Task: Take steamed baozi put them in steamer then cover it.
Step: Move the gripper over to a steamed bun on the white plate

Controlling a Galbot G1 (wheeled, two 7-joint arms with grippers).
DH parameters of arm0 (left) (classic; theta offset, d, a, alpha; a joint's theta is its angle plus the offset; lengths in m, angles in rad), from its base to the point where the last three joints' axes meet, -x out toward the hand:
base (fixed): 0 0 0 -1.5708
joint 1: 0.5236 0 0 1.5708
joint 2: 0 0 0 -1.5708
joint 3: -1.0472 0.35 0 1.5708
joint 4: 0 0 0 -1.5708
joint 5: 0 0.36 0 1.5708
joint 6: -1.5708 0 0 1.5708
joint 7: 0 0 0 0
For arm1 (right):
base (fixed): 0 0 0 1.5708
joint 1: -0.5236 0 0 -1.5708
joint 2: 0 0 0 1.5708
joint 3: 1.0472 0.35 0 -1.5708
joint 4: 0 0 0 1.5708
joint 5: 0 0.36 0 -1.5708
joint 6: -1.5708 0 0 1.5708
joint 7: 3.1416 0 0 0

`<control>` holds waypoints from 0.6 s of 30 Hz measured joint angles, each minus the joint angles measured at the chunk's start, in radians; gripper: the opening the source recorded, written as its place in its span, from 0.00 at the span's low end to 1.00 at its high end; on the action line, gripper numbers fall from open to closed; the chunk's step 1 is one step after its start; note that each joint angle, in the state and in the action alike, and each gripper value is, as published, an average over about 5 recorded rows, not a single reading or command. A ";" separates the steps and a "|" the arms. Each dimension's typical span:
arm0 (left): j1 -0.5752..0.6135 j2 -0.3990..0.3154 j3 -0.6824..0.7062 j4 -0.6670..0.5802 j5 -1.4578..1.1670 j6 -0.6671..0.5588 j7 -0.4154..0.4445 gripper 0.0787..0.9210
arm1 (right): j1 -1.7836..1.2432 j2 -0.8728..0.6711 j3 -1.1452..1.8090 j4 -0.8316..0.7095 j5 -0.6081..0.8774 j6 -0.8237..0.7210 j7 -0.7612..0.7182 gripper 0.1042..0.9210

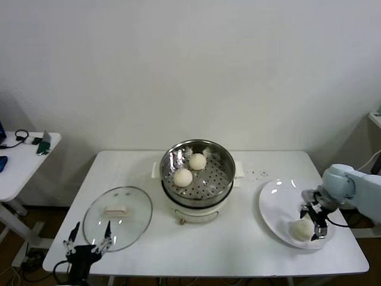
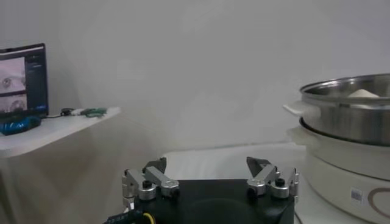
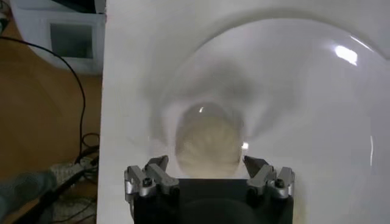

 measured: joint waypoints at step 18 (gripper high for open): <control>0.000 0.000 -0.001 0.004 -0.012 -0.002 -0.001 0.88 | -0.038 0.048 0.030 -0.047 -0.004 0.019 -0.013 0.80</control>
